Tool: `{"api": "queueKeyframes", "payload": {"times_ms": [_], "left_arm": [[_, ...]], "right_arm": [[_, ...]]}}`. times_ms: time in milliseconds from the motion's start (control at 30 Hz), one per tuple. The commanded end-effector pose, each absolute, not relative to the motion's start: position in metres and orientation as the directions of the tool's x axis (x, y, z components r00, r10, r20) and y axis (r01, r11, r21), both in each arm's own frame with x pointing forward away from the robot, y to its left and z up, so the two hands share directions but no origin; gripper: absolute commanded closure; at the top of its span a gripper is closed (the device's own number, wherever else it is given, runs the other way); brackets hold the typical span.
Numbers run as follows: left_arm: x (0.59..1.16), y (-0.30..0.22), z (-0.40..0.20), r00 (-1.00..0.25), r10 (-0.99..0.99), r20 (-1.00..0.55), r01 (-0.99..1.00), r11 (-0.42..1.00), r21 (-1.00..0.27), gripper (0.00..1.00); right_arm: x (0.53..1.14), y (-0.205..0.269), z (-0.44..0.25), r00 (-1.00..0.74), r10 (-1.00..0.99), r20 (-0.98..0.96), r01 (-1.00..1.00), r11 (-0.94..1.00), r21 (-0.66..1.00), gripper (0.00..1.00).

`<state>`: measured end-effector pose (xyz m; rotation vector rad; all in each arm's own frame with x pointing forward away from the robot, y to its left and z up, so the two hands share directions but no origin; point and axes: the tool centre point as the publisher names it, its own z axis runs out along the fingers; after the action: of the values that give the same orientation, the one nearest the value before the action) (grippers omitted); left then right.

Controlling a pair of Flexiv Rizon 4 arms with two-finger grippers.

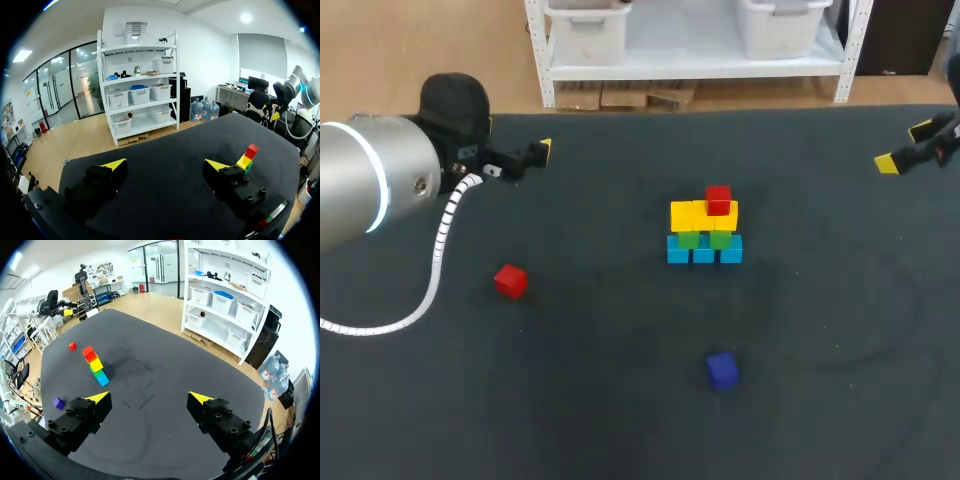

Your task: Place the blue cubes, place green cubes on the blue cubes, place the yellow cubes on the green cubes, then place the red cubes on the yellow cubes, and place purple cube on the red cubes.

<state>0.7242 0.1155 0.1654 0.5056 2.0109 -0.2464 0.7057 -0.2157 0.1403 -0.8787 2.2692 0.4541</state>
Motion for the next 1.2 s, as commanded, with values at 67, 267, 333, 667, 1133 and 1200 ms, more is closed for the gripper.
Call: {"api": "queueKeyframes", "payload": {"times_ms": [67, 267, 333, 667, 1133, 1200], "left_arm": [[0.723, 0.114, 0.164, -0.401, 0.241, -0.884, 0.442, 0.896, 0.044, 0.00], [0.723, 0.114, 0.164, -0.401, 0.241, -0.884, 0.442, 0.896, 0.044, 0.00], [0.720, 0.114, 0.168, -0.417, 0.259, -0.871, 0.448, 0.892, 0.051, 0.00], [0.681, 0.096, 0.168, -0.582, 0.437, -0.686, 0.496, 0.859, 0.126, 0.00], [0.603, 0.123, 0.134, -0.791, 0.417, -0.448, 0.449, 0.893, 0.039, 0.00], [0.598, 0.123, 0.126, -0.807, 0.402, -0.433, 0.446, 0.895, -0.001, 0.00]], "right_arm": [[0.707, -0.216, 0.140, -0.560, -0.467, -0.684, -0.697, 0.712, 0.084, 0.00], [0.707, -0.216, 0.140, -0.560, -0.467, -0.684, -0.697, 0.712, 0.084, 0.00], [0.707, -0.216, 0.140, -0.560, -0.467, -0.684, -0.697, 0.712, 0.084, 0.00], [0.707, -0.216, 0.140, -0.560, -0.467, -0.684, -0.697, 0.712, 0.084, 0.00], [0.707, -0.216, 0.140, -0.560, -0.467, -0.684, -0.697, 0.712, 0.084, 0.00], [0.707, -0.216, 0.140, -0.560, -0.467, -0.684, -0.697, 0.712, 0.084, 0.00]]}}
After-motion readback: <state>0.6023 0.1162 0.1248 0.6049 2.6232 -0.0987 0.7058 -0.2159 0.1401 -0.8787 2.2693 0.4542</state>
